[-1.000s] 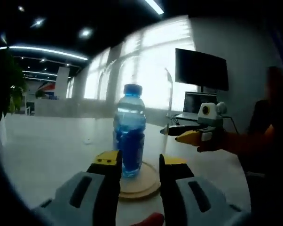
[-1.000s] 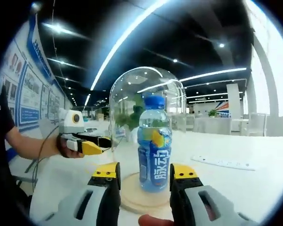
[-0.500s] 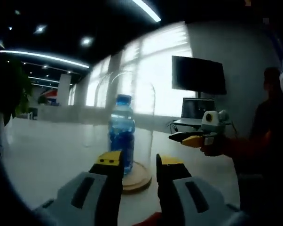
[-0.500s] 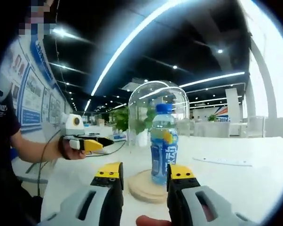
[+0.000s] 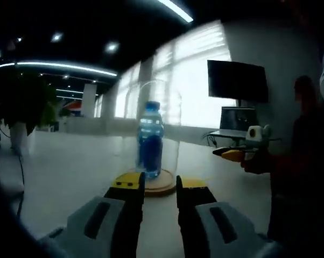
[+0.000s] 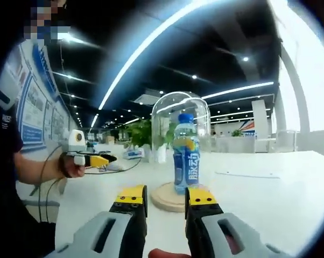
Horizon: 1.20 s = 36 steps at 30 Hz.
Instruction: Open the cover put in the Mizone put the cover back on
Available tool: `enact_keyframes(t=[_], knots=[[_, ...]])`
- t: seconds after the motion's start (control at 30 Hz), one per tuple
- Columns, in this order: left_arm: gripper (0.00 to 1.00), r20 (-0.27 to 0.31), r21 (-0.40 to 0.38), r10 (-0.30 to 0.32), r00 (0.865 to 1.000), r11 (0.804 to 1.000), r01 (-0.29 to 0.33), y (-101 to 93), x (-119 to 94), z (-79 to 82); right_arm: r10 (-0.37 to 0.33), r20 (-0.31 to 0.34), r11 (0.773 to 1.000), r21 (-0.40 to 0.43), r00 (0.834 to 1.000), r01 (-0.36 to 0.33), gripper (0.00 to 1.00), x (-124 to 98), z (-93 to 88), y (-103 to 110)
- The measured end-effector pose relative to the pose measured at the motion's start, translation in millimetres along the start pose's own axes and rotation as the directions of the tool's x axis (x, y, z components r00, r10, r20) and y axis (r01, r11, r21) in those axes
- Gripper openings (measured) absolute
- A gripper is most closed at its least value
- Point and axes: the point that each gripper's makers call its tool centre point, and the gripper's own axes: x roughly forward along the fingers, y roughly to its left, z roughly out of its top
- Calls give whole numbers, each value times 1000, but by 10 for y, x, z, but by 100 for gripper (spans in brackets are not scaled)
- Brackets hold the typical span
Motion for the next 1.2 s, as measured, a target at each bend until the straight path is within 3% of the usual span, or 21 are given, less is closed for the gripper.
enact_keyframes(t=[0.3,0.5,0.63,0.9,1.2], knots=[[18,-44,4,39,998,999,-39,95,-75,-282,-80,3,994,73,997,80,15,-197,-163,-98],[18,-36,-20,53,998,998,-54,149,-107,-381,-98,-8,994,55,995,98,15,-283,-252,-83],[18,-17,-21,46,999,999,-46,145,-105,-340,-96,-5,993,68,995,97,15,-296,-296,-88],[18,-12,-21,49,999,999,-49,157,-131,-374,-90,-29,996,-2,996,90,16,-289,-338,-11],[18,-15,-2,28,999,1000,-28,77,-140,-396,-127,-11,990,52,992,128,16,-349,-312,-43]])
